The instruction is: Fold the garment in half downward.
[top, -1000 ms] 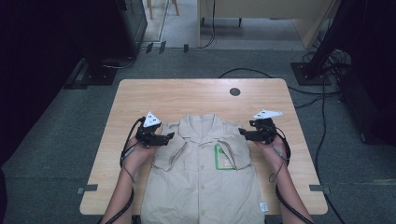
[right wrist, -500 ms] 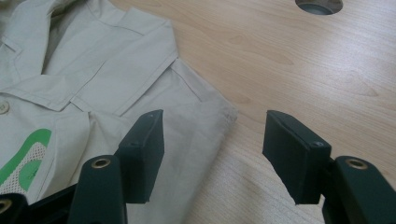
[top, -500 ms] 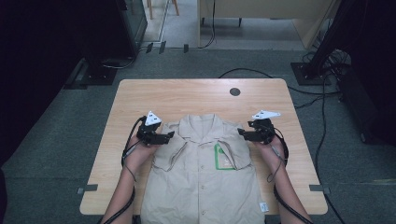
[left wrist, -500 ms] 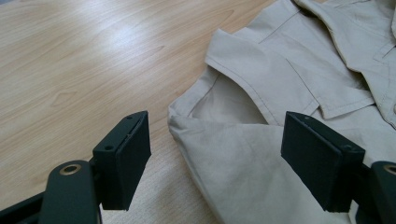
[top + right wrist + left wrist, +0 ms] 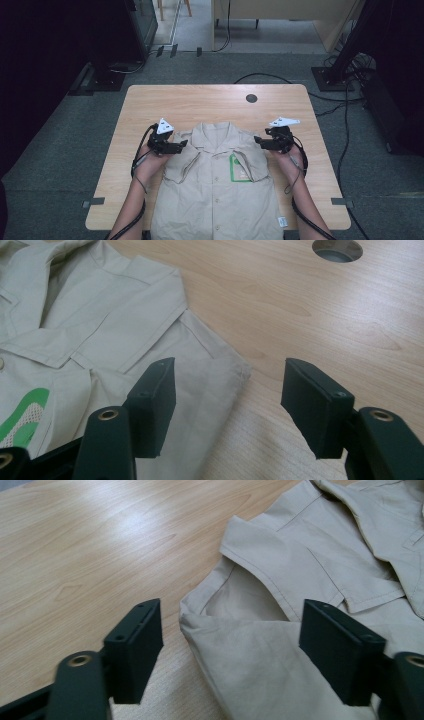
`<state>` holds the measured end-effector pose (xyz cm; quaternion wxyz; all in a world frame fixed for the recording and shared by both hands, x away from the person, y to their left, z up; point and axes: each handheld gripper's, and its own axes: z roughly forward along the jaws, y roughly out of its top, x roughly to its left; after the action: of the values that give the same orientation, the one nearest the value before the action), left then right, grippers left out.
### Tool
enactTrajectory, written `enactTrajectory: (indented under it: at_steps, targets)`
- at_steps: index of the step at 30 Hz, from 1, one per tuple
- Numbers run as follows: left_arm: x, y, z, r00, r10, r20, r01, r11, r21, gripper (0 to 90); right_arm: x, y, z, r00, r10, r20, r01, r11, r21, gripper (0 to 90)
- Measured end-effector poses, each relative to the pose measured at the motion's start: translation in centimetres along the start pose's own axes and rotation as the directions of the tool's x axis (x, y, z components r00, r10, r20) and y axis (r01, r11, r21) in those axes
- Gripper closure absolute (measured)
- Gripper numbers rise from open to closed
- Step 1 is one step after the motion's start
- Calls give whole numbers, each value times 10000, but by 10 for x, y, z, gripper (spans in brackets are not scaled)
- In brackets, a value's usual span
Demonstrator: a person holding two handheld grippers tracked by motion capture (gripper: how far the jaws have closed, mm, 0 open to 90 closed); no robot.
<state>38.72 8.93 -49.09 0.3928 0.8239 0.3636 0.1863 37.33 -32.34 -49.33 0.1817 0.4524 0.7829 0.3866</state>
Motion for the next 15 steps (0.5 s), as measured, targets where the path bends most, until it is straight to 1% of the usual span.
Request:
enactTrajectory:
  at_steps: [2,5,9,13,14,15]
  targets:
    - [-1,1,1,10000,-11,-21,11,10000,-14,271,1,1,1,10000,-48,2,48,10000,18,385]
    - [0,1,3,9999,76,-108,-75,10000,51,271,3,2,3,9999,-123,34,123,9999,38,397]
    - [0,0,6,9995,105,-289,-100,9998,179,271,3,3,6,10000,-47,14,47,10000,22,410]
    - [0,-1,8,9995,98,-297,-92,9997,205,274,2,3,10,10000,29,-5,-29,10000,65,418]
    - [0,-2,9,9995,94,-309,-87,9998,205,299,2,3,11,10000,44,-9,-44,10000,80,422]
    - [1,-2,9,9995,61,-299,-55,9997,222,300,2,3,12,10000,71,-4,-71,9999,86,422]
